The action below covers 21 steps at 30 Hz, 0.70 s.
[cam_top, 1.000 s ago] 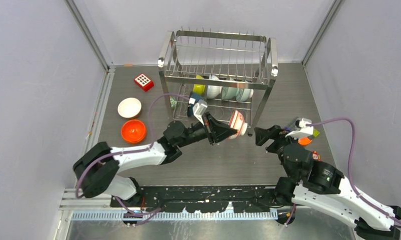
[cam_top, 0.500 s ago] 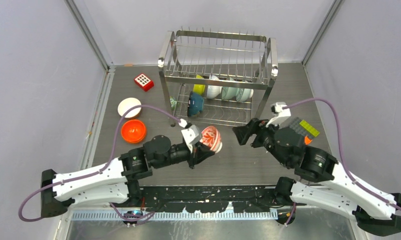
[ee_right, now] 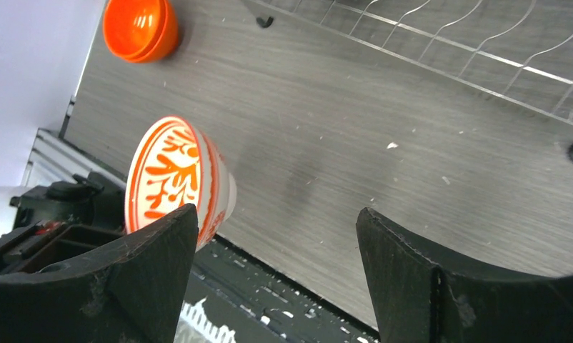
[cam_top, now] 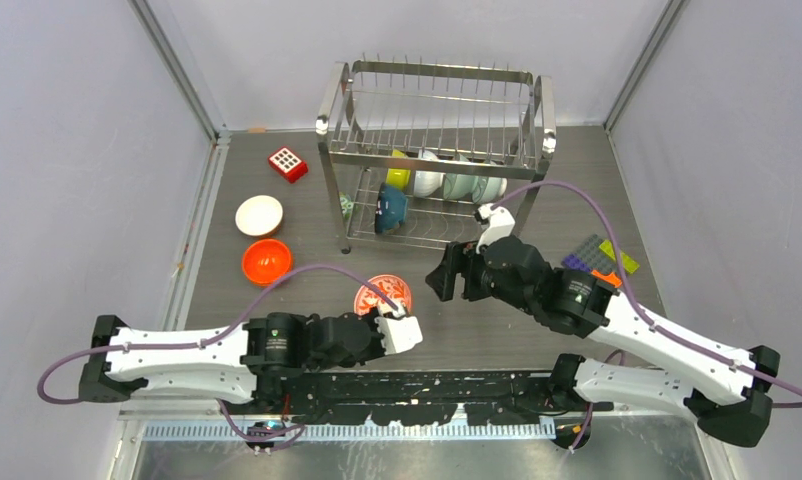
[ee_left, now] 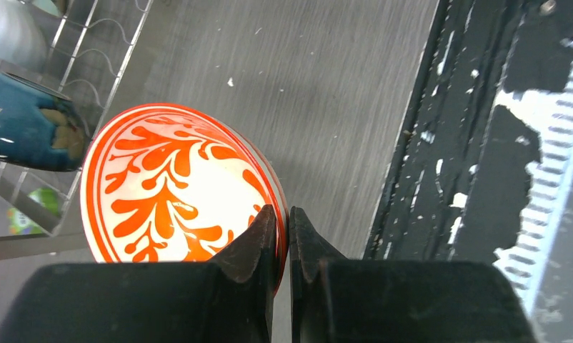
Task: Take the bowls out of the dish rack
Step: Place the bowl at the center of the board.
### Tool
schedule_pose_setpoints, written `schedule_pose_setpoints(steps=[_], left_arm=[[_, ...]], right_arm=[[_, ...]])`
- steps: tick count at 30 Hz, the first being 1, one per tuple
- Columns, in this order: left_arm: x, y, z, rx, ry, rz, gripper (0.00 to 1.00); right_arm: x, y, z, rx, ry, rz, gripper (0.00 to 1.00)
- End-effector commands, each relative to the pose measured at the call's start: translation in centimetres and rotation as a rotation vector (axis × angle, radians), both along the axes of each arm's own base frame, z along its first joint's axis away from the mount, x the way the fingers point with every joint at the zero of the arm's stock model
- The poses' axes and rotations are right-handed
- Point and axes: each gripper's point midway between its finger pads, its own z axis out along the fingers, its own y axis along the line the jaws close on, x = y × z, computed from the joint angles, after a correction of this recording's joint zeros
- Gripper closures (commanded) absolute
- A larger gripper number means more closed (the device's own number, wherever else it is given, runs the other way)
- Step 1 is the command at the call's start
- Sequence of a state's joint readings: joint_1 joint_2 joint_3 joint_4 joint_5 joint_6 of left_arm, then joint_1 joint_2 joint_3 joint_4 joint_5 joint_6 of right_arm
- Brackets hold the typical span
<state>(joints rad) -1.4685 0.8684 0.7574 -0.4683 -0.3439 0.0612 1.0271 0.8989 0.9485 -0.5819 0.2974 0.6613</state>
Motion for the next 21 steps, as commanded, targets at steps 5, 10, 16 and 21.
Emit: schedule_pose_setpoints(steps=[5,10,16,21], left_arm=[[0.4,-0.6,2.6,0.027,-0.182,-0.095,1.0],[-0.7,-0.6,2.1,0.046,-0.147,-0.15,1.0],[-1.2,-0.3,1.6,0.064,-0.125,-0.177,1.0],[-1.7,-0.5,1.1,0.078,-0.096,-0.192,1.0]], right_arm=[[-2.3,3.6,0.0,0.005,0.168,0.15,0.19],[-2.2,5.0,-0.9,-0.047,0.173,0.185,0.21],[-1.7,6.1,-1.2,-0.122,0.178,0.199,0.28],[-1.1,6.2,-2.3,-0.263,0.151,0.187,0.39]])
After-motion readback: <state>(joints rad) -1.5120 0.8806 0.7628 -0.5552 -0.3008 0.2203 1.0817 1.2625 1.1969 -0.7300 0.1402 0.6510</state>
